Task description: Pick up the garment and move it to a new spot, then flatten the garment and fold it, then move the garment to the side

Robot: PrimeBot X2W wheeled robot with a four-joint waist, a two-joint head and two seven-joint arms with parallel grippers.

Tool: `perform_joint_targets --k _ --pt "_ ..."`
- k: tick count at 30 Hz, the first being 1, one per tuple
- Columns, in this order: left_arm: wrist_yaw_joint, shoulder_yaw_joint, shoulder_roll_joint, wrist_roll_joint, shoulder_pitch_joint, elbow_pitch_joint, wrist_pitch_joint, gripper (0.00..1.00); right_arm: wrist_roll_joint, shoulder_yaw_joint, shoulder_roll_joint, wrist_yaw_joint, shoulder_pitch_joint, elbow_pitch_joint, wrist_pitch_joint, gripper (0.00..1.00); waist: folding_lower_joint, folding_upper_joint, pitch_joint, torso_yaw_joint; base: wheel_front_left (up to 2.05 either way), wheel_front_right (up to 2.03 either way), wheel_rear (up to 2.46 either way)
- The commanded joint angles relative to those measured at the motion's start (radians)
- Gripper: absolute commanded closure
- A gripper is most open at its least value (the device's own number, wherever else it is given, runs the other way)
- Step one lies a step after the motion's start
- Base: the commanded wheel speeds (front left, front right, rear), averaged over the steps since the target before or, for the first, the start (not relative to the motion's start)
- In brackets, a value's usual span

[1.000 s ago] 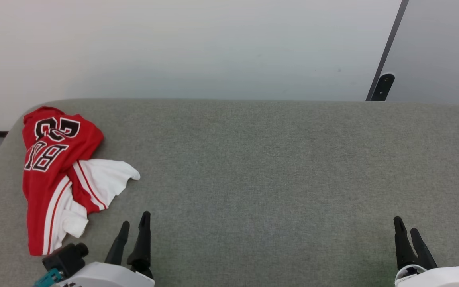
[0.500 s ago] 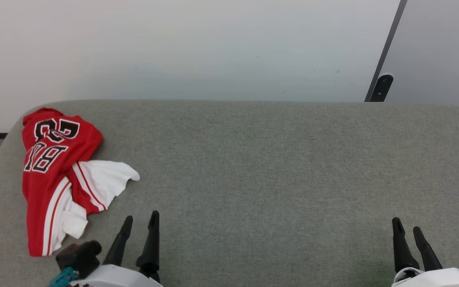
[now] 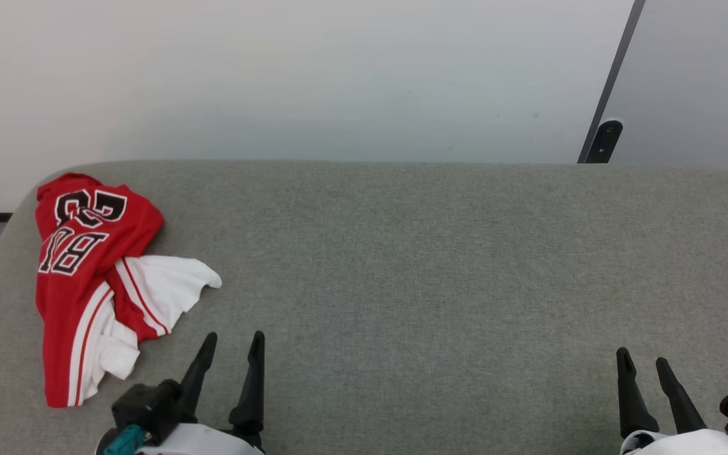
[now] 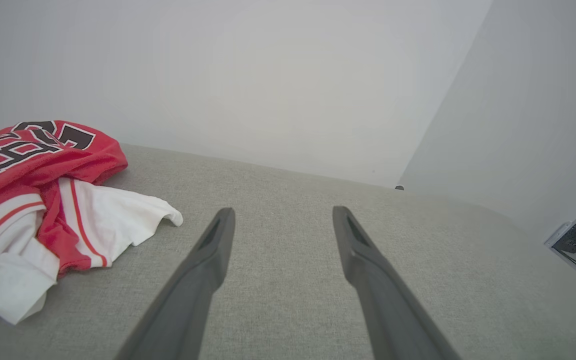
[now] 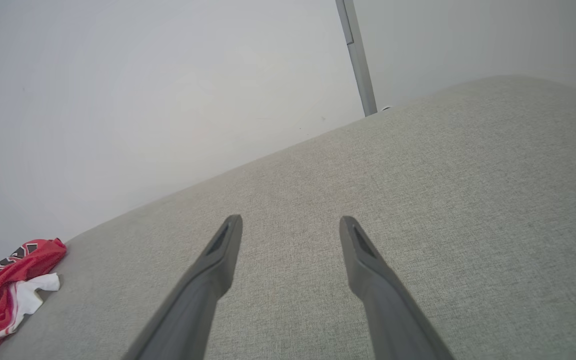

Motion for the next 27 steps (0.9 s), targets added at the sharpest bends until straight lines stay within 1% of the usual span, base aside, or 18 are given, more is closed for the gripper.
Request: perform_joint_targets --k 1,9,17,19,21,27 --pt "0.006 -0.006 0.01 0.031 0.0 -0.014 -0.009 0.0 -0.033 0.002 -0.005 0.001 0.001 -0.013 -0.01 0.0 0.0001 0.0 0.0 0.0 0.0 0.0 0.0" --pt "0.019 -0.03 0.023 0.107 0.003 -0.029 -0.028 0.0 -0.11 0.005 -0.005 0.001 0.005 -0.015 -0.027 0.0 0.0001 0.0 -0.003 -0.002 0.0 0.0 0.0" --pt "0.021 -0.04 0.027 0.159 0.009 -0.04 -0.045 0.0 -0.183 0.008 -0.005 0.001 0.014 -0.019 -0.043 0.0 0.0 0.0 -0.006 0.002 0.0 0.0 0.0" --pt "0.011 -0.04 0.031 0.173 0.007 -0.04 -0.05 0.0 -0.201 0.008 -0.005 0.001 0.019 -0.021 -0.047 0.0 0.0 0.0 -0.008 0.011 0.0 0.0 0.0" --pt "0.011 -0.034 0.029 0.181 0.003 -0.044 -0.054 0.0 -0.219 0.009 -0.005 0.001 0.023 -0.021 -0.05 0.0 0.0 0.0 -0.01 0.024 0.0 0.0 0.0" --pt "0.006 -0.025 0.038 0.224 -0.005 -0.033 -0.063 0.0 -0.257 0.026 -0.005 0.001 0.032 -0.024 -0.058 0.0 0.0 0.0 -0.024 0.083 0.0 0.0 0.0"
